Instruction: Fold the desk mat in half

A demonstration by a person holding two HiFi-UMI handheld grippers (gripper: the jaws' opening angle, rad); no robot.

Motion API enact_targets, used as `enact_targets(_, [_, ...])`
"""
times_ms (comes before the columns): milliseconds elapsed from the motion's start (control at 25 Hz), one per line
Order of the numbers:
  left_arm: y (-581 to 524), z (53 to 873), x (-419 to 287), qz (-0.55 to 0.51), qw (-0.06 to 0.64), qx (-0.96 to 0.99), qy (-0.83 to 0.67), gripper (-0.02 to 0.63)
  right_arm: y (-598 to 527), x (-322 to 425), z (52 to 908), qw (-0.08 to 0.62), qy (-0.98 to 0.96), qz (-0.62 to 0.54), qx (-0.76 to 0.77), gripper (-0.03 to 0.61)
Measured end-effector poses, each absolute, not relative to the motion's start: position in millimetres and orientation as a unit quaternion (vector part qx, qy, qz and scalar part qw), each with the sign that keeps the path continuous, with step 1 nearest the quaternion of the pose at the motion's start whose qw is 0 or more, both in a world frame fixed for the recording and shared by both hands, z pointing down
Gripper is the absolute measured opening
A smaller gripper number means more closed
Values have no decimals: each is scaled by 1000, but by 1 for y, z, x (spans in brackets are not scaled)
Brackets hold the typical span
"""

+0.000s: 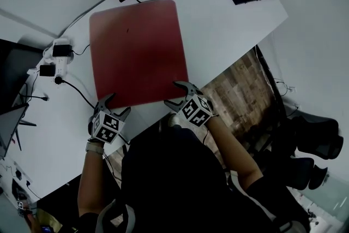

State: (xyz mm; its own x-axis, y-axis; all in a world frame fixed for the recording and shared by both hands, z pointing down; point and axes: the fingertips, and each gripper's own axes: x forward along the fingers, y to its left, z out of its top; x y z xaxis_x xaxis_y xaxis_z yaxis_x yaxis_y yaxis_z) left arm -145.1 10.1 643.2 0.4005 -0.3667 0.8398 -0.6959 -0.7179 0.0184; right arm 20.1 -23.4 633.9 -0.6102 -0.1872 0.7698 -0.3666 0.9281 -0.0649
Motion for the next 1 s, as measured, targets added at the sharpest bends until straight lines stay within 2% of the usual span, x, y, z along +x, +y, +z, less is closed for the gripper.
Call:
enact_targets(200, [10,661,-147,464,193,818,-280,357,-19,18,657,443,-877,120,141,333])
enact_targets(440, [8,666,-152,477,163,824,-260,356,-24,17,665,452,-873,102,156,334])
enact_targets(1000, [5,664,-155,460,154,836,-259,324,-28,18,666,459,-868,98,163,332])
